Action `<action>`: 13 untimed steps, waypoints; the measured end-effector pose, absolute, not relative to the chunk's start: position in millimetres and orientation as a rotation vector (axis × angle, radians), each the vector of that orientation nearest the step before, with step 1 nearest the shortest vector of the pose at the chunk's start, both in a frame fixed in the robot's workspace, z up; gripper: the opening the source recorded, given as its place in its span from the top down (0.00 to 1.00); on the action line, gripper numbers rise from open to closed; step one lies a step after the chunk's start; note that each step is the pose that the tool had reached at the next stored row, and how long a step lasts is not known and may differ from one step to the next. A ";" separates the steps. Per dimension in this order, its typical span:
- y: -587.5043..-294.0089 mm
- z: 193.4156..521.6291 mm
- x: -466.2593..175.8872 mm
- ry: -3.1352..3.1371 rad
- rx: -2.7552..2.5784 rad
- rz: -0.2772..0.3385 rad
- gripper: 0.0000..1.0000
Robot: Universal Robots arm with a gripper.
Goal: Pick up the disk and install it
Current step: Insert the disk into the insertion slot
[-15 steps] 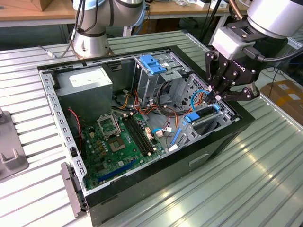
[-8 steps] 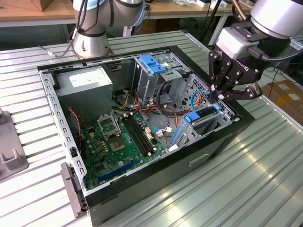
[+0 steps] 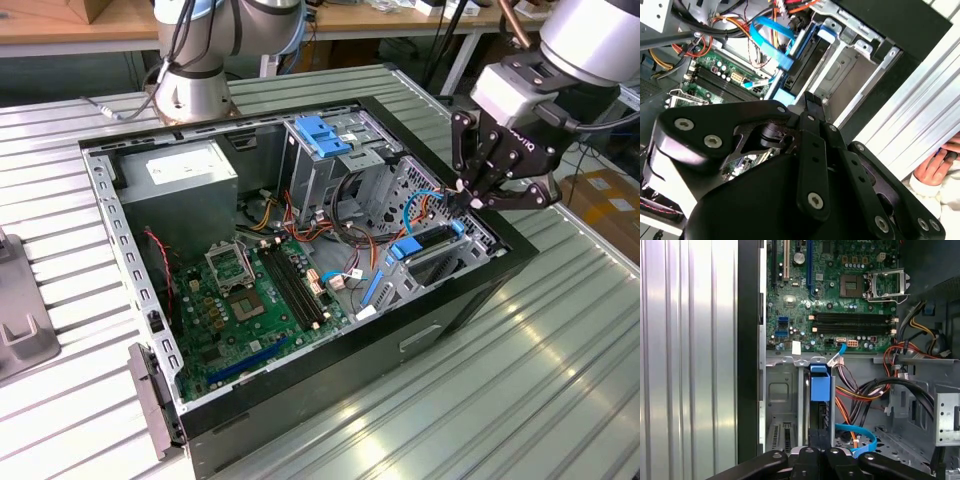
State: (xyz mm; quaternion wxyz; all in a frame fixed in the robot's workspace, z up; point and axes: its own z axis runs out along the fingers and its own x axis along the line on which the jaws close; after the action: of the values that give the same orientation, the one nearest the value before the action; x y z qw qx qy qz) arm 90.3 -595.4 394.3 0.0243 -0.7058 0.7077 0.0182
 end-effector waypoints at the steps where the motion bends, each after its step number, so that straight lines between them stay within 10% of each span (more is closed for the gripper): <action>1: -595.3 393.8 92.6 2.189 -2.184 0.057 0.90; 13: -595.3 391.2 118.9 2.184 -2.192 0.060 0.90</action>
State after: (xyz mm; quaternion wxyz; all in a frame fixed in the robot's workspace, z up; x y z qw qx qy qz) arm 118.9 -595.3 391.2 0.0234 -0.7080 0.7056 0.0193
